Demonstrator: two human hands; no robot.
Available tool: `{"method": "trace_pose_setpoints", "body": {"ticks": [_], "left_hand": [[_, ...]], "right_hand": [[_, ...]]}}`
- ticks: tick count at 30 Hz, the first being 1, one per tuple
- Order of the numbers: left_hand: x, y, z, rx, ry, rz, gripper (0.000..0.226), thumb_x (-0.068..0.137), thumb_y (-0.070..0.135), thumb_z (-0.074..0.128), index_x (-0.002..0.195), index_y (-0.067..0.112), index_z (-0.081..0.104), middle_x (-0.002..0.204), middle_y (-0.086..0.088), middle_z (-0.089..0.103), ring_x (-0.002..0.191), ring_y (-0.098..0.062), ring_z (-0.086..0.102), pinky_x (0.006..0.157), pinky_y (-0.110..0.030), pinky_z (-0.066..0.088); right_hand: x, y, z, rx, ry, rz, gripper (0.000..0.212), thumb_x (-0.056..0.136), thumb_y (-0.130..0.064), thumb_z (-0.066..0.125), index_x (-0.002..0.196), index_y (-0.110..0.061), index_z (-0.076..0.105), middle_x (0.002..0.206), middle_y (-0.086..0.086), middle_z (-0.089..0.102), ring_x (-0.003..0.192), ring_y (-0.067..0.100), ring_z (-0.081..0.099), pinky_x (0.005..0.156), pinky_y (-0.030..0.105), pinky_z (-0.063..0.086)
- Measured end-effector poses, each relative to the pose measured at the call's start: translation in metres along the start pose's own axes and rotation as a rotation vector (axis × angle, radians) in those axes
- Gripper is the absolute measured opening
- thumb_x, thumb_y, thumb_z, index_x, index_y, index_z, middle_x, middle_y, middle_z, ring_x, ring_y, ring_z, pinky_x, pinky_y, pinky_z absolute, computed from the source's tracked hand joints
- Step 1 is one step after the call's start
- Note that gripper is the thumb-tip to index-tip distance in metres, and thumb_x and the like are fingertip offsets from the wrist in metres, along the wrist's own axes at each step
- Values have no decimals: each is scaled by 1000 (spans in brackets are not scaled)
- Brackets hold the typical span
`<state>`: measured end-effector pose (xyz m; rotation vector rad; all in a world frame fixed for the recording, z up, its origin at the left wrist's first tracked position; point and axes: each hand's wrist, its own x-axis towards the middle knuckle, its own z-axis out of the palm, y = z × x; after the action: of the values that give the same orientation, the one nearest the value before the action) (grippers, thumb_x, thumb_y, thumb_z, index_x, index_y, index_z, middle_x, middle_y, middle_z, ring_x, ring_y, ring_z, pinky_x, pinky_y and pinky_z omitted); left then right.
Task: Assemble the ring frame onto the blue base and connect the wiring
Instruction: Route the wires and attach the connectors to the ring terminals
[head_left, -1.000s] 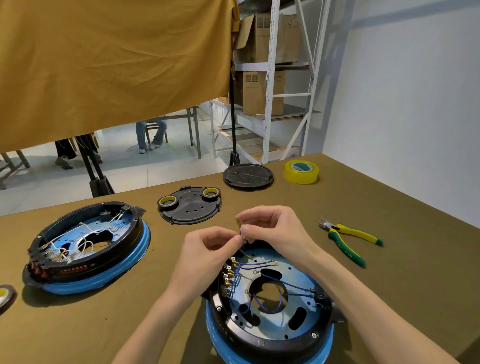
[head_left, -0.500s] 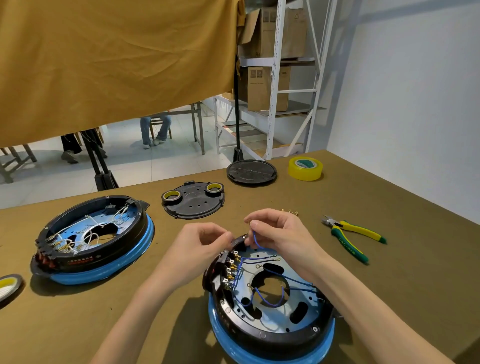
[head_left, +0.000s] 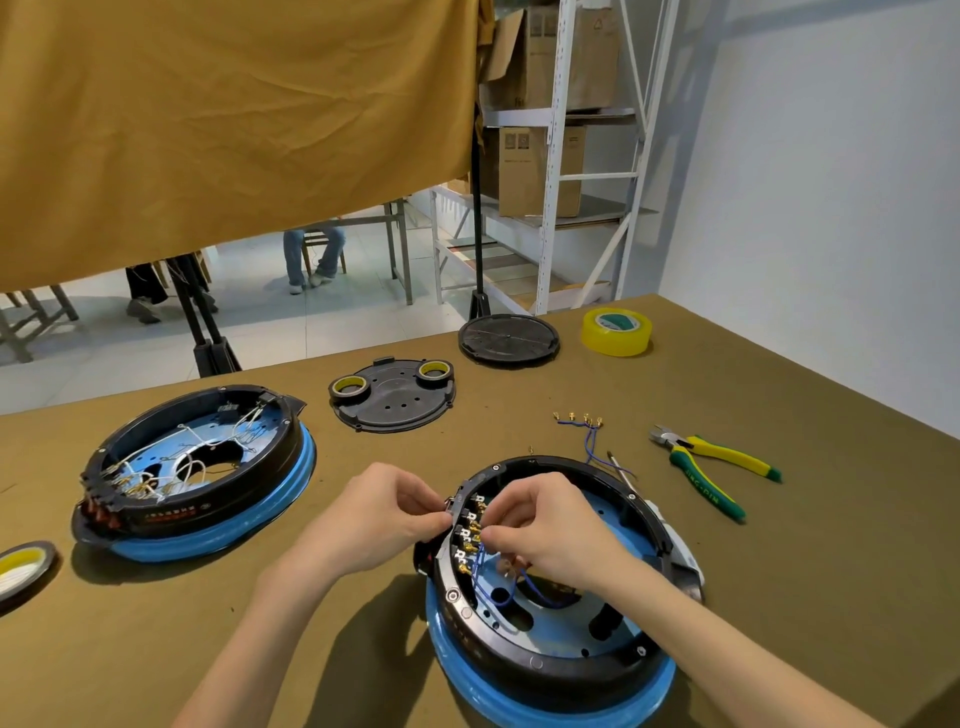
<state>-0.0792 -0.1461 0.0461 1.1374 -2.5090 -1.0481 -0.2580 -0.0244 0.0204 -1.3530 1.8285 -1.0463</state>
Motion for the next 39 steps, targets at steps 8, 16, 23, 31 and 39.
{"method": "trace_pose_setpoints", "body": {"ticks": [8,16,23,31,39], "left_hand": [[-2,0,2,-2,52,-15,8,90,33,78,97,29,80,81,13,77,76,6,71,63,-12,52],[-1,0,1,-47,22,-20,8,89,31,79,96,28,81,79,15,78,75,3,73,68,-17,58],[-1,1,2,-23,34,-16,9,89,31,79,97,28,80,80,13,78,75,5,72,62,-13,54],[-1,1,5,16,75,-7,6,87,31,80,93,30,79,77,15,76,72,10,70,57,-9,52],[1,-2,4,-33,61,-3,4,85,31,83,86,32,79,73,22,75,71,5,72,59,-13,55]], "right_hand": [[6,1,8,61,-17,15,12,86,-3,77,82,-13,71,69,7,75,59,23,73,54,22,52],[5,1,2,128,-8,-7,8,86,0,78,87,-3,71,75,13,77,59,22,71,53,21,52],[5,0,6,111,-19,5,7,87,1,77,89,-3,71,75,16,76,61,25,72,53,22,53],[8,-7,7,105,-38,23,16,87,5,74,83,-7,66,62,10,71,55,18,71,50,21,53],[7,-6,13,175,8,37,25,88,11,72,78,-6,56,59,11,65,54,21,70,54,30,59]]}}
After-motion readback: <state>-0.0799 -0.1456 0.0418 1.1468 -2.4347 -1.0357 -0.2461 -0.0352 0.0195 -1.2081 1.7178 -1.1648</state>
